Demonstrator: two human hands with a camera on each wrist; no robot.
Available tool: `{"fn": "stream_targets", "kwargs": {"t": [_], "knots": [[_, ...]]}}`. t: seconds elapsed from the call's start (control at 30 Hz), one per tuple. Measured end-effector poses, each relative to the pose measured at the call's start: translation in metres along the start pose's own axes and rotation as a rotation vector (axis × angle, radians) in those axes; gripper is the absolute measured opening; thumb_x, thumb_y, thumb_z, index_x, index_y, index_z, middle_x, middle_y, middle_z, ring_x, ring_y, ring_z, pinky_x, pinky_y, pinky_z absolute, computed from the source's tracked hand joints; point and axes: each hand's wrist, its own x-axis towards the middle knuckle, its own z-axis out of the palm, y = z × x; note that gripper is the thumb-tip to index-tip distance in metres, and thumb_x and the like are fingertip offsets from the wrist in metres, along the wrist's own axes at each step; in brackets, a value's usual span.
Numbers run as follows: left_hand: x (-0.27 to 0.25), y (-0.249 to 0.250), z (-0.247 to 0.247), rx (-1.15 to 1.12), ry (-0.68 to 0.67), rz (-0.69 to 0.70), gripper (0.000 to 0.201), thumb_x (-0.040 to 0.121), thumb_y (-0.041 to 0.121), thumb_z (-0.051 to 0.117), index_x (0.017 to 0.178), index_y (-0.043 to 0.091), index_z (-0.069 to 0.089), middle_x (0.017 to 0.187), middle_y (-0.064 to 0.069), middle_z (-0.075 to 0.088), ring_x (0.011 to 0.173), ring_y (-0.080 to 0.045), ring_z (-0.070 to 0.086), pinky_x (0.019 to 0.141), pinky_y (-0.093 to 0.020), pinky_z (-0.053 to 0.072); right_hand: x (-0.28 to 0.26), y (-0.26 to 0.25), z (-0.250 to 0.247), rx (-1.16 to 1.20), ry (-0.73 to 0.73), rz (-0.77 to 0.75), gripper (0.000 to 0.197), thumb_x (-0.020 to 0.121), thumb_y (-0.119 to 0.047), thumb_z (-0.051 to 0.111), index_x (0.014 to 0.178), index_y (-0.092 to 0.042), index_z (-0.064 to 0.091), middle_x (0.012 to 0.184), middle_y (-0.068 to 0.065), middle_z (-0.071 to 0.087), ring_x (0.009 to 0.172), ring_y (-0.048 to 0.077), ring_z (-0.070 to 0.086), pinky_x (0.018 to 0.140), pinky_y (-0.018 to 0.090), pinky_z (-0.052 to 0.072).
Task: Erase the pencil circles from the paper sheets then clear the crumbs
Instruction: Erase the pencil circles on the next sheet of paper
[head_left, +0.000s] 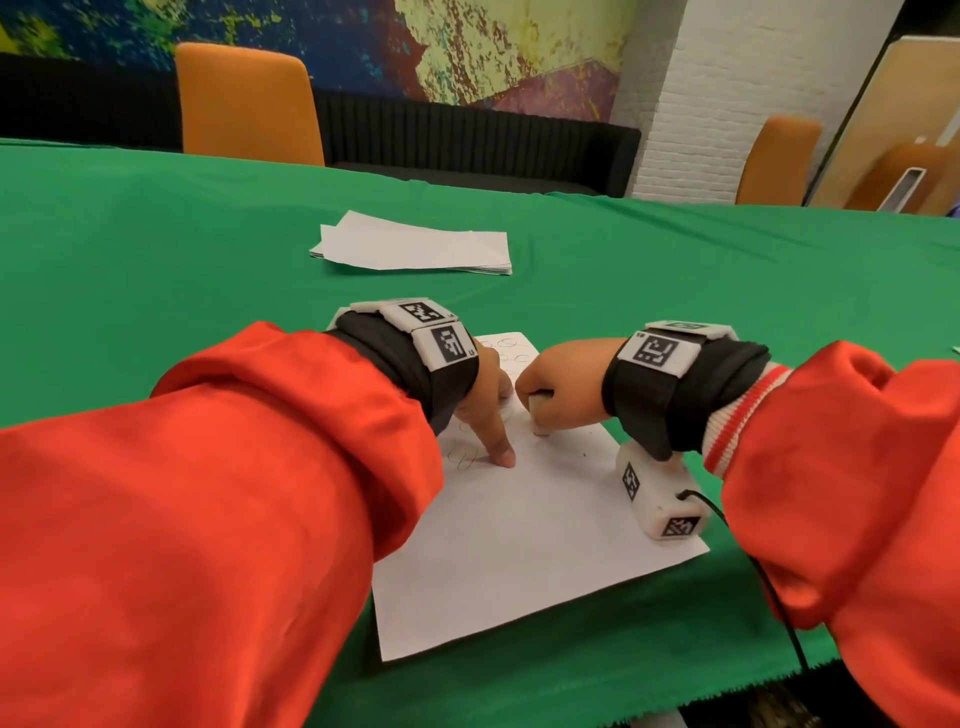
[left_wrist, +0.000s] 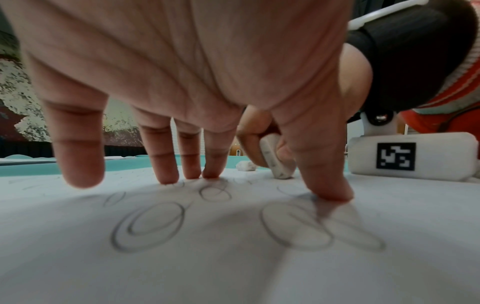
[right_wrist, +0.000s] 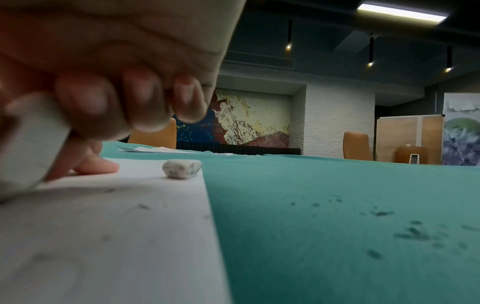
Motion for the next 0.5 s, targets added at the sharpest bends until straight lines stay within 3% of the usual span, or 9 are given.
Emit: {"fn": "stream_targets", "kwargs": {"t": [0.1,0.23,0.37,0.5], "knots": [[-0.0006,-0.0011,-0.0006,-0.002,0.003,-0.002,0.075,0.079,0.06,0.062,0.138,0.018,0.044,0.14,-0.003,0.045,0.099,-0.016,0.041,0.075,-0.025,0.03,-0.0012,0.0009,-0.0001,0.03,0.016,0.009,0.012,0.086,-0.021,0.049,0.074,-0.021,0.051,0.066,-0.006,0.045,0.064,0.016,0.041,0.053,0.023,0.031],[-0.0009,-0.0007,-0.0004,0.022,0.01,-0.008,0.075,0.08,0.061,0.061,0.14,0.02,0.041,0.141,-0.002,0.044,0.123,-0.022,0.046,0.08,-0.025,0.028,-0.002,0.0006,-0.0009,0.007,0.036,0.02,0.01,0.086,-0.022,0.048,0.078,-0.02,0.052,0.066,-0.006,0.045,0.065,0.017,0.042,0.052,0.022,0.03],[-0.001,0.0,-0.0018,0.025,-0.006,-0.007,0.075,0.08,0.061,0.06,0.14,0.019,0.042,0.141,-0.002,0.044,0.101,-0.016,0.041,0.079,-0.026,0.028,-0.0016,-0.0023,-0.0021,-0.037,0.017,0.031,0.018,0.084,-0.021,0.049,0.066,-0.022,0.047,0.065,-0.006,0.045,0.057,0.01,0.038,0.052,0.022,0.03],[-0.0005,0.0002,-0.0011,0.031,0.0,-0.007,0.076,0.081,0.061,0.059,0.141,0.018,0.041,0.142,-0.003,0.043,0.104,-0.016,0.042,0.079,-0.025,0.027,-0.0026,-0.0023,-0.0021,-0.03,0.016,0.05,0.019,0.084,-0.021,0.049,0.065,-0.022,0.047,0.065,-0.006,0.044,0.057,0.011,0.038,0.052,0.022,0.029]]}}
